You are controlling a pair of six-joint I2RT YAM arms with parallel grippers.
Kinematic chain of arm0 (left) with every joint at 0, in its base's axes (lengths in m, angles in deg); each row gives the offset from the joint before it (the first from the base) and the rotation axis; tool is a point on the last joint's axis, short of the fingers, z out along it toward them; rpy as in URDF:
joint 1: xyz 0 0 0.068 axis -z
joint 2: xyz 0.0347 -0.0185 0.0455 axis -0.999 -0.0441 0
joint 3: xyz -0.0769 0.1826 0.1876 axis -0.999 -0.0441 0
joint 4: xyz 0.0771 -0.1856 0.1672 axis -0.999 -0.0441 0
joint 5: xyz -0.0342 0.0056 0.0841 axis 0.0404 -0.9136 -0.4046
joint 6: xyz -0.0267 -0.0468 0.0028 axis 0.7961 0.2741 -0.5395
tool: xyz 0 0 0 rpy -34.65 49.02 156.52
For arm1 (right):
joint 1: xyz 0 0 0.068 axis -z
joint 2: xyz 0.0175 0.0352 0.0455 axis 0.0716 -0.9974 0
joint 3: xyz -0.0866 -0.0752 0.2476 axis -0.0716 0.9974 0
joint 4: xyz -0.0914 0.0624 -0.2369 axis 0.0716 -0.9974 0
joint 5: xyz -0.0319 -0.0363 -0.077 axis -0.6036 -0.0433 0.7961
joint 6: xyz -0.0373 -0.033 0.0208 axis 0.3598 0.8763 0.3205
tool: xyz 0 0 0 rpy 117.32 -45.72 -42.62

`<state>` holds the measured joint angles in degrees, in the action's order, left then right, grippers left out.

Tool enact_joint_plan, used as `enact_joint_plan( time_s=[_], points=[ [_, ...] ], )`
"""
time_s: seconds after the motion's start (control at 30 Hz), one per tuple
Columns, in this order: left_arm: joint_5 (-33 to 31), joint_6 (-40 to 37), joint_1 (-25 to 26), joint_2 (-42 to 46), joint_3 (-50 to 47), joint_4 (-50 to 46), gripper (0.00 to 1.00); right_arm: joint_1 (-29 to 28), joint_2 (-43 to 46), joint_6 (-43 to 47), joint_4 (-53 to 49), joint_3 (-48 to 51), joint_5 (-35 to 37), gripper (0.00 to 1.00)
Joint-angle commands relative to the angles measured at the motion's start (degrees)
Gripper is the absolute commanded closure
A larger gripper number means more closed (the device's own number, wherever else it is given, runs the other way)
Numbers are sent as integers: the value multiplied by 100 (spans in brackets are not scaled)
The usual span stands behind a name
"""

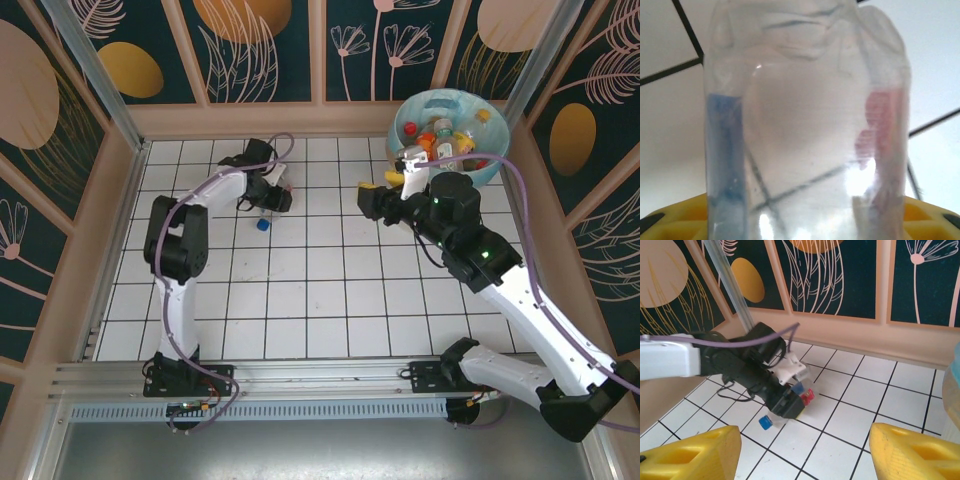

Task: Put the plastic bottles in the bin

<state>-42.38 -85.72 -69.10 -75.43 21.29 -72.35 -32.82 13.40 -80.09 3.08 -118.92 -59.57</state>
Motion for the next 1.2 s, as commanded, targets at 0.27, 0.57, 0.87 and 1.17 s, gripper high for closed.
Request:
enact_joint_plan(
  time_s=[0.27, 0.57, 0.87, 1.17],
  points=[
    [1490, 417, 294, 3410, -1929, 1794, 49, -83, 459, -541, 18, -112, -323, 31],
    [3481, 1078, 908, 5242, -2792, 3217, 48, -86, 557, -1175, 1248, 232, -1538, 29],
    [4190, 1696, 1119, 5874, -3069, 3980, 49, -126, 391, -2158, 3270, 725, -2878, 25],
    [4636, 2106, 1168, 6050, -3271, 4495, 54, -661, -172, -2005, 3765, 459, -3193, 21]
  ],
)
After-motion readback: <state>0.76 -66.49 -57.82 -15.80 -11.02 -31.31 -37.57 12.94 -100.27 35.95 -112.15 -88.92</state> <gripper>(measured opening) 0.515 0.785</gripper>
